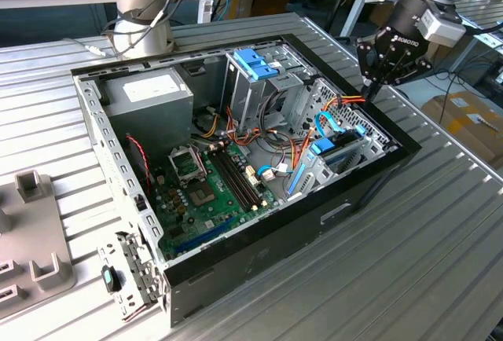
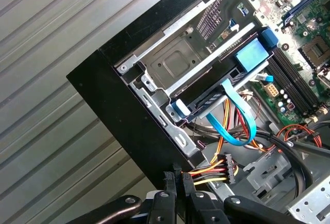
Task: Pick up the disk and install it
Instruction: 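Insert the second disk wire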
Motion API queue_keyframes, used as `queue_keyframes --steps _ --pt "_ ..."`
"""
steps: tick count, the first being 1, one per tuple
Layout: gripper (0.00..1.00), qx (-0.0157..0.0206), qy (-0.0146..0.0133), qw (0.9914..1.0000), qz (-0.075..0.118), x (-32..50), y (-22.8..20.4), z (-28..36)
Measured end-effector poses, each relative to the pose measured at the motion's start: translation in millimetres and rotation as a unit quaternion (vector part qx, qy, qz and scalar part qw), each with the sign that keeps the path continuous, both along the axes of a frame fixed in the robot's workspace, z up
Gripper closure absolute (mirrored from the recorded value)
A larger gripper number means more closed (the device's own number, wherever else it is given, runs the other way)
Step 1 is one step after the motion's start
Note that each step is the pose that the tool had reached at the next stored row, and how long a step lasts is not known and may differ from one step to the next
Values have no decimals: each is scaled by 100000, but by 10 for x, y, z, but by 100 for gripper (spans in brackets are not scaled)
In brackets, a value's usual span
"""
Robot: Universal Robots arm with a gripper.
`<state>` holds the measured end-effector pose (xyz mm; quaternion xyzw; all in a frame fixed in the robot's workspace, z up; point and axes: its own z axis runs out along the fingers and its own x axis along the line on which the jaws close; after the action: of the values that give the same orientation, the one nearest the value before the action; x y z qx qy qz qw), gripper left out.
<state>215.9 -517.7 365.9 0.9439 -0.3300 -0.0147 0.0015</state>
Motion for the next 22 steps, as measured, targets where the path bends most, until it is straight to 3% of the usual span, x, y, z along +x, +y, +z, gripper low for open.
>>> queue_keyframes --steps 3,10,14,18,22 --pt "84 6 -2 100000 -1 1 -1 6" --pt "84 -1 -33 100000 3 1 0 106" --pt "84 54 -48 100000 -3 -1 -2 123" --pt "84 121 -159 100000 0 -102 -27 122" --pt "84 120 -301 99999 -1 -260 -48 122"
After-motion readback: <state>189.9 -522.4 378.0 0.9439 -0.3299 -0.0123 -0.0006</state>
